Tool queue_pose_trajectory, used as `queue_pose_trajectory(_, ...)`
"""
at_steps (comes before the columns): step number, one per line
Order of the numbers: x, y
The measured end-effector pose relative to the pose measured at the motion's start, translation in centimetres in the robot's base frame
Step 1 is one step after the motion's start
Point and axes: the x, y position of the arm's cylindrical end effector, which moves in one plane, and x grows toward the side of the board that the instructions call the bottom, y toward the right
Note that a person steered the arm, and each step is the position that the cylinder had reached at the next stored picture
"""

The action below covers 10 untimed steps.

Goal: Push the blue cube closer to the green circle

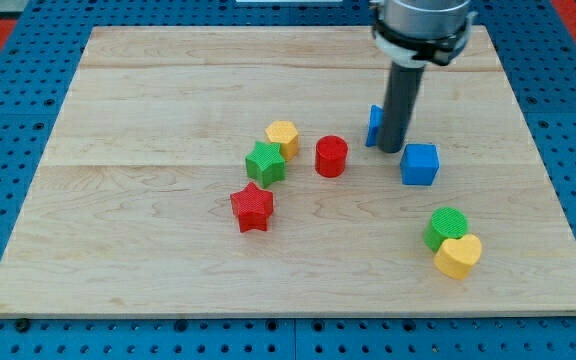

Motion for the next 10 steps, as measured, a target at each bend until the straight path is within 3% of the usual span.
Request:
queue_pose_trajectory(2,0.2,4.0)
queue_pose_trajectory(5,0.2,0.3)
queue_pose_trajectory(8,3.3,5.1)
queue_pose_trajectory(10,3.2,3.2)
